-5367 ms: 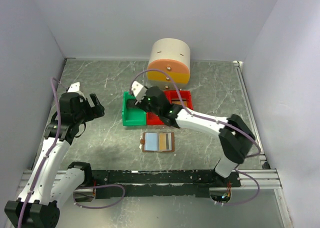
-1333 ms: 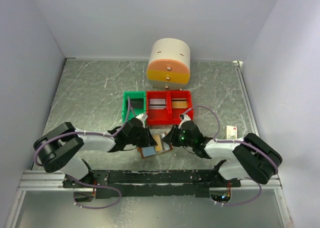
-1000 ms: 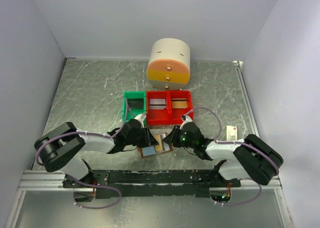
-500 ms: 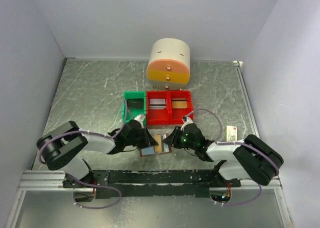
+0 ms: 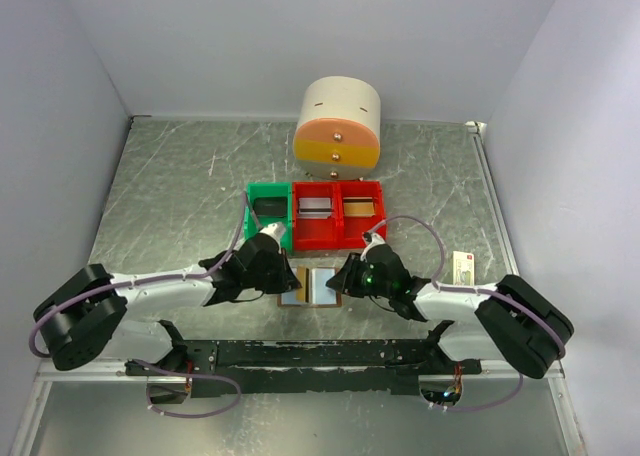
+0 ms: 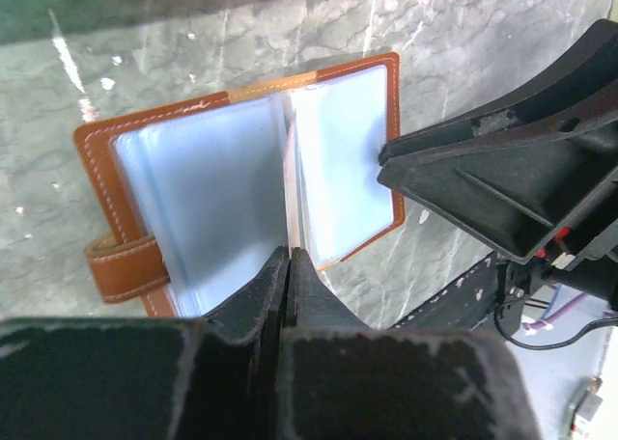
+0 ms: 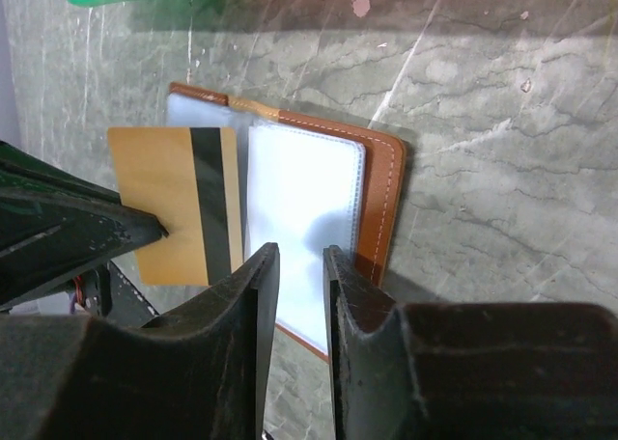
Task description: Take the credit cards out of the card holder
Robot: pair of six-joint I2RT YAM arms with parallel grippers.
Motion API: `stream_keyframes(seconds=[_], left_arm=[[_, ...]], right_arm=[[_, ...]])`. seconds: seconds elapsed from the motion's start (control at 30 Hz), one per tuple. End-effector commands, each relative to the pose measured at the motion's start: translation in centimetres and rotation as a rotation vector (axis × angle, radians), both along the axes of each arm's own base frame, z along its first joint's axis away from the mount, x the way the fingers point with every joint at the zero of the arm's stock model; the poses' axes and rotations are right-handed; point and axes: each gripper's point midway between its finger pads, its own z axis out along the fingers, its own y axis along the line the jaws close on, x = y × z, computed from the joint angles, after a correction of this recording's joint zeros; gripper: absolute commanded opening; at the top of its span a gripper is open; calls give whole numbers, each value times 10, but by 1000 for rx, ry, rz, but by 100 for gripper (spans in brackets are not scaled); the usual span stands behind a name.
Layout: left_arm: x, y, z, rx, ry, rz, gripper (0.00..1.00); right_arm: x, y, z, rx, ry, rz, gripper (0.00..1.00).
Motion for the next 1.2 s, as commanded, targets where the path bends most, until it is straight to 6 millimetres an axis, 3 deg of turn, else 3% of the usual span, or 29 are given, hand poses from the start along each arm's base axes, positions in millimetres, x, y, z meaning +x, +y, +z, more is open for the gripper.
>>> stream_keyframes(seconds=[0.0,0.3,0.7,0.8,0.97,1.17], left_arm=[[0,24,-3,146,-38,-12,7],[0,23,25,64,-110,-18,7],[0,23,63,-56,-210,-40,7],[2,28,75,-142,-202,-64,7],[19,57,99,-329,-200,-41,7],[2,49,120,-491,-219,-174,7]], right_arm=[[-15,-16,-22,-121,57,41,28],[-2,-1,31,-5,-103,68,43],[-7,-1,68,147,-243,74,58],[-10,1,80,192,-276,90,59],[-14,6,103,282,-330,117,61],[-28,21,143,425,-400,233,62]])
